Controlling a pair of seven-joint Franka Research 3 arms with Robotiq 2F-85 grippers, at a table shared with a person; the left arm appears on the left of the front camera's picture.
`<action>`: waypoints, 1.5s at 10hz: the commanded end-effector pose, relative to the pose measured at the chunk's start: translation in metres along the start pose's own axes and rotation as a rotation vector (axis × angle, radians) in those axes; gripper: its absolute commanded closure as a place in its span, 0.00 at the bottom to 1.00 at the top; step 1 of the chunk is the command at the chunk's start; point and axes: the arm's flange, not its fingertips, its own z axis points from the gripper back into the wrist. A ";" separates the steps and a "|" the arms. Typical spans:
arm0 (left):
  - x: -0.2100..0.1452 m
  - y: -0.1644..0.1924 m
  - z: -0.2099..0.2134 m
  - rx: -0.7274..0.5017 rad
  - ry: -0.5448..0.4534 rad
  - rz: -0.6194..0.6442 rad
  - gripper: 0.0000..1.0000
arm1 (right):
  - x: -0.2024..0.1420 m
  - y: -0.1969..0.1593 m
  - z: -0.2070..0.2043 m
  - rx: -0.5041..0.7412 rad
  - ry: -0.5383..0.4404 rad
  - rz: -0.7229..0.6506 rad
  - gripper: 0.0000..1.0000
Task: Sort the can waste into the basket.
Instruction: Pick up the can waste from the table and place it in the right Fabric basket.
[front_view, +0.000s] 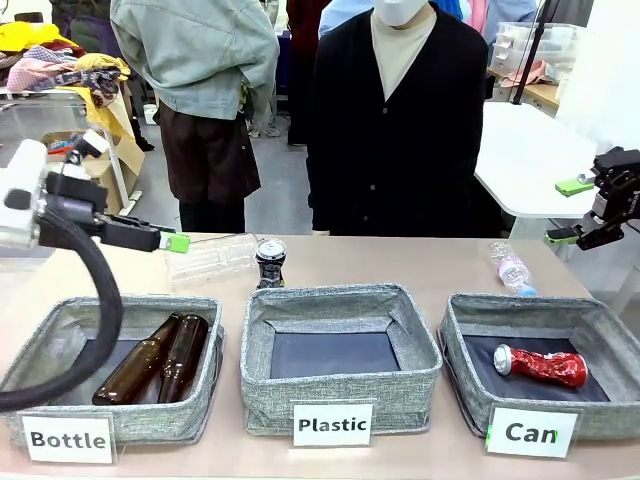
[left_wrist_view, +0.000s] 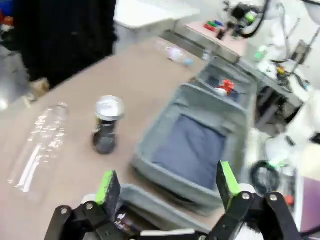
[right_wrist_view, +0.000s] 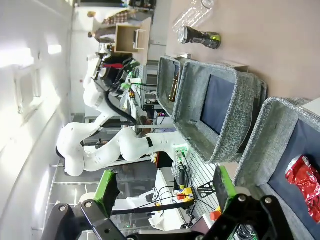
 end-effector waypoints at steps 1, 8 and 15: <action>-0.037 0.011 -0.027 0.167 0.010 -0.058 0.00 | 0.000 0.001 0.003 0.006 0.011 0.020 0.00; -0.041 0.029 -0.022 0.224 0.032 -0.098 0.00 | 0.000 0.001 0.003 0.006 0.011 0.020 0.00; -0.018 0.033 -0.065 0.039 -0.108 -0.514 0.00 | 0.000 0.001 0.003 0.006 0.011 0.020 0.00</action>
